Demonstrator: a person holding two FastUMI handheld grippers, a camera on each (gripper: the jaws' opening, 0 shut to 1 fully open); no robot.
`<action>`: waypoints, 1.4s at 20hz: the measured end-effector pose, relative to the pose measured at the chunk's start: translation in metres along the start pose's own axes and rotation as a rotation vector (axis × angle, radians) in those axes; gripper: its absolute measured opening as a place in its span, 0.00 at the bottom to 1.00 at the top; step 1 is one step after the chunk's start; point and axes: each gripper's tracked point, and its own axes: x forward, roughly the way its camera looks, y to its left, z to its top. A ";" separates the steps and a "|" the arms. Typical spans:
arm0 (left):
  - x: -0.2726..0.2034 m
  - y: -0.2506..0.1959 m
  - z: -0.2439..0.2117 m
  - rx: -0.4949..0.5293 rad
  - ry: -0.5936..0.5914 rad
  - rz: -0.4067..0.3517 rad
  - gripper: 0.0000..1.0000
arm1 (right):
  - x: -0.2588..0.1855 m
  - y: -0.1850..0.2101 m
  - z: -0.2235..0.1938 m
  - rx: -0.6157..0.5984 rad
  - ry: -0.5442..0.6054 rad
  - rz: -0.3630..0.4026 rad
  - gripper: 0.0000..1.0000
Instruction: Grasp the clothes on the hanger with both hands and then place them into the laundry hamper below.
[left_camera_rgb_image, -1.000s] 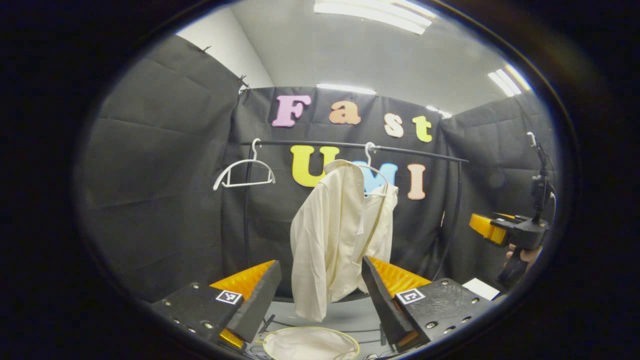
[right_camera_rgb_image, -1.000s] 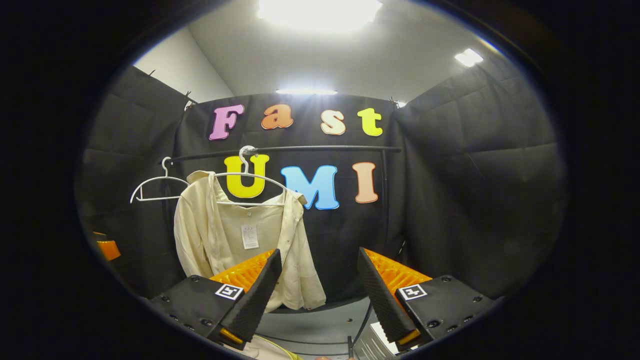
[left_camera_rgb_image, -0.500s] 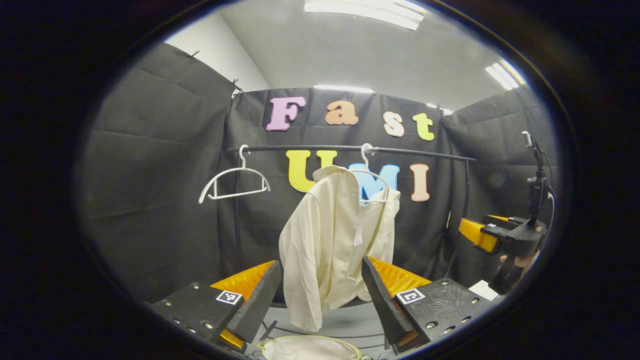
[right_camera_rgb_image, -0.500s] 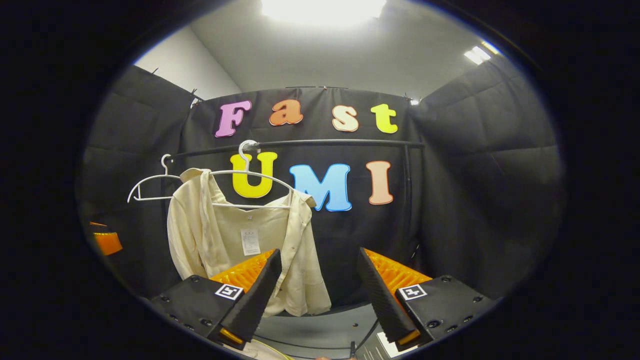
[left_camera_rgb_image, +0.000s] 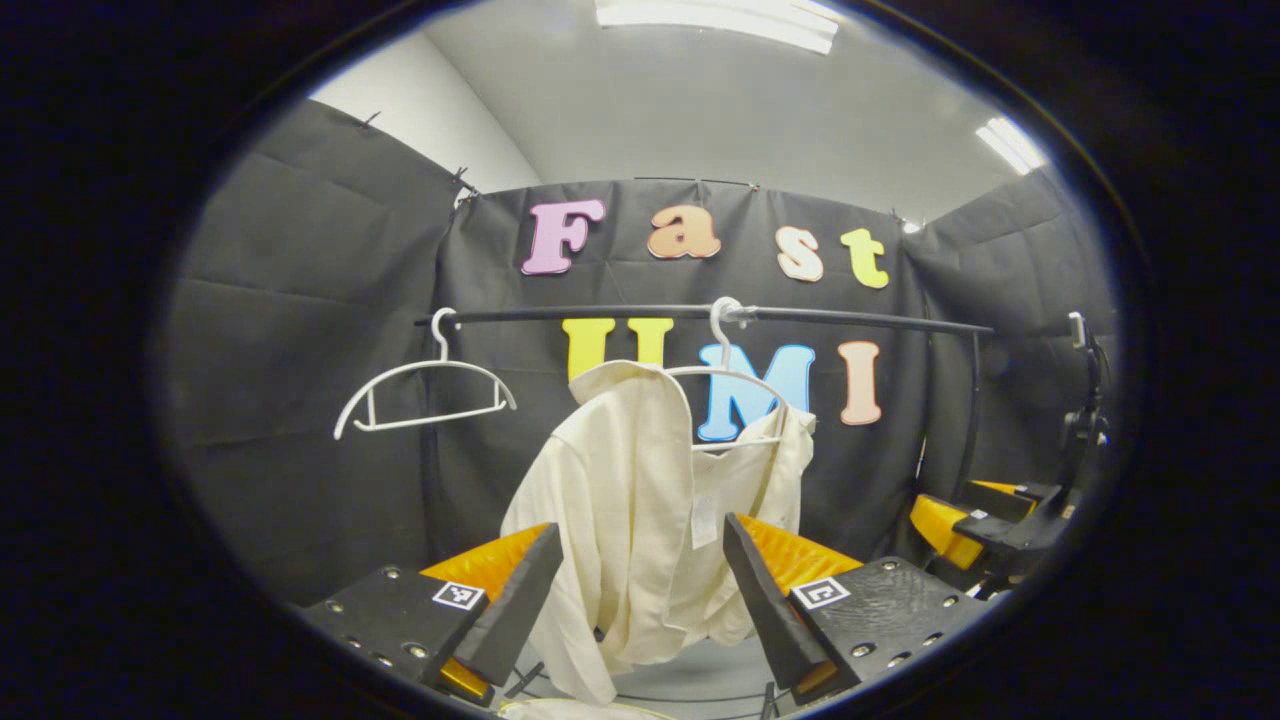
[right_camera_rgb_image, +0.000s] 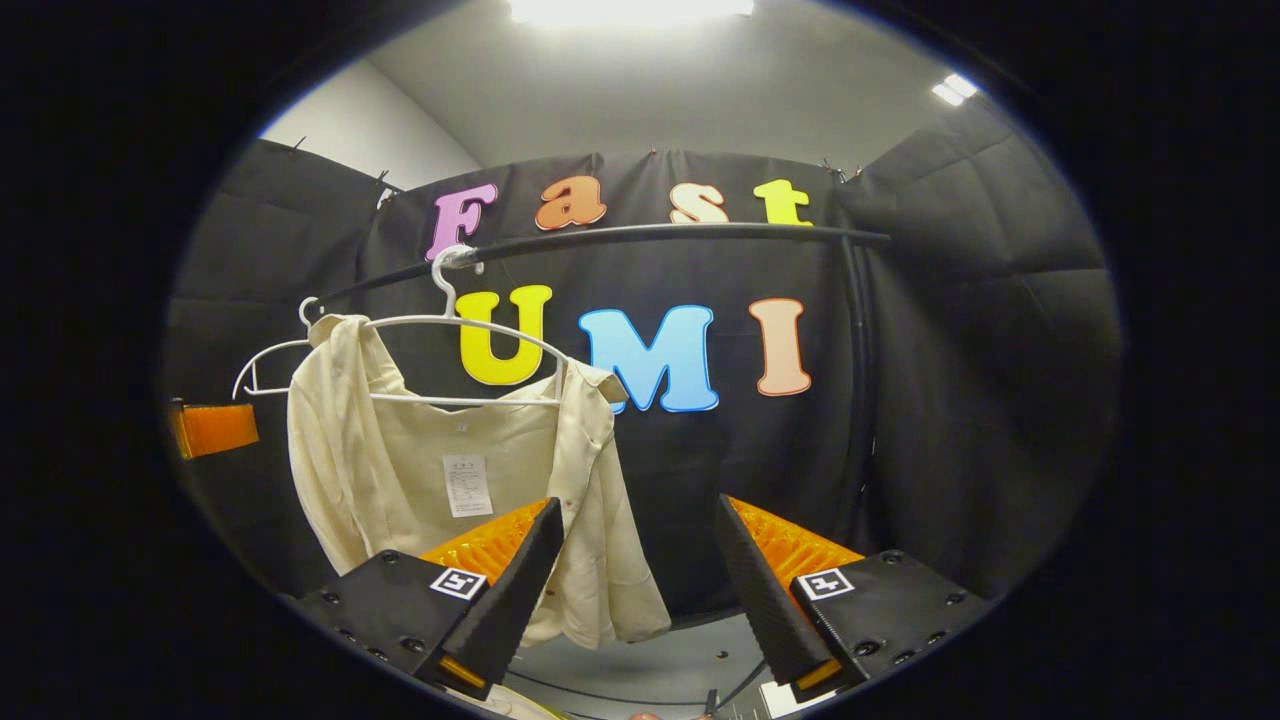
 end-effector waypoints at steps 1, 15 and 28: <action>0.011 -0.004 -0.001 -0.001 0.002 0.012 0.94 | 0.007 -0.003 -0.004 -0.002 0.005 0.007 0.97; 0.134 -0.002 -0.030 -0.005 0.021 0.303 0.95 | 0.077 -0.021 -0.058 0.017 0.111 0.140 0.97; 0.178 0.039 -0.034 0.146 0.017 0.542 0.94 | 0.090 -0.023 -0.092 0.034 0.191 0.189 0.97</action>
